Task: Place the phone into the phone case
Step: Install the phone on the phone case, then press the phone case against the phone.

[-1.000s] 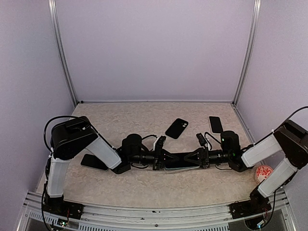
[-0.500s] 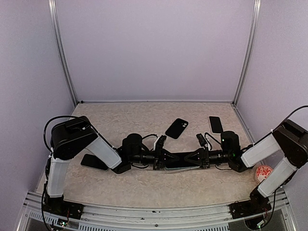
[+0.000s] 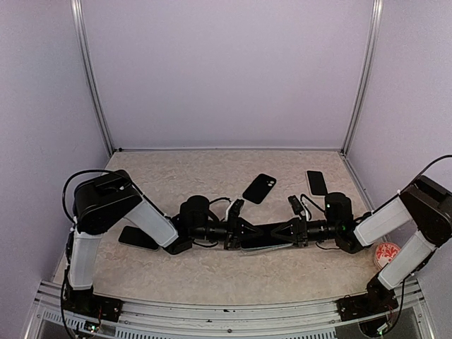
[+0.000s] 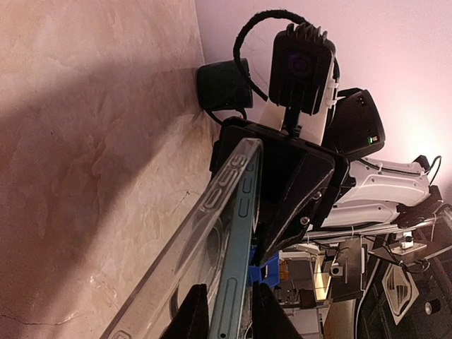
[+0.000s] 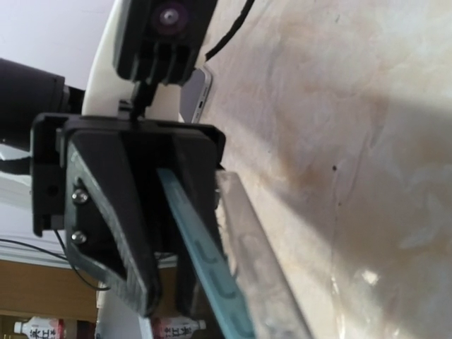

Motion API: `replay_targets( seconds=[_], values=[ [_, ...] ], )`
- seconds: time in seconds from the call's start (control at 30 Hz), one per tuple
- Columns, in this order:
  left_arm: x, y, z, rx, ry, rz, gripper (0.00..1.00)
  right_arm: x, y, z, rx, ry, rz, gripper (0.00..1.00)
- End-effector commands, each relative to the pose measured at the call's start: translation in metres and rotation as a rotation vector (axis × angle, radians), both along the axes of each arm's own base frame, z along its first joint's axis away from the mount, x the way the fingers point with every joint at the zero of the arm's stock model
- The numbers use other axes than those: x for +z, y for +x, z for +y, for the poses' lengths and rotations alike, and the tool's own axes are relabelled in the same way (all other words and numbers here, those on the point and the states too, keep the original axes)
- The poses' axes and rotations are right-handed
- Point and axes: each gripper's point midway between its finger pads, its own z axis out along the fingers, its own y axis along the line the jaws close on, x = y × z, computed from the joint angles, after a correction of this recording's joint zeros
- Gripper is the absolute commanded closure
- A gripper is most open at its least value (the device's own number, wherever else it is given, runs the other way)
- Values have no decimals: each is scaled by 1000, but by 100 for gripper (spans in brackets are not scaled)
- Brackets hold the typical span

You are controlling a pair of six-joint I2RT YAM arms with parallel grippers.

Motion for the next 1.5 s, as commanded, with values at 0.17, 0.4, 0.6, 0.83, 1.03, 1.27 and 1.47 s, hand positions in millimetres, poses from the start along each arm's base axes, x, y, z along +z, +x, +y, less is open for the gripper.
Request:
replay_targets(
  seconds=[0.17,0.4,0.6,0.83,1.03,1.27,1.47],
  values=[
    [39,4,-2,11,-63,-78,72,5,-3,-2,21,34,-23,76],
    [43,5,1,14,-67,-82,64,7,-2,-6,19,44,-22,86],
    [51,9,8,26,-73,-92,58,12,-1,-9,17,63,-24,94],
    [58,17,25,63,-48,-122,54,19,2,-14,10,79,-33,100],
    [59,25,41,96,-33,-131,53,22,3,-16,5,85,-33,100],
    [51,30,57,128,-6,-132,52,27,4,-17,7,98,-37,100],
    [43,32,65,142,24,-143,51,36,3,-16,15,112,-65,100]
  ],
)
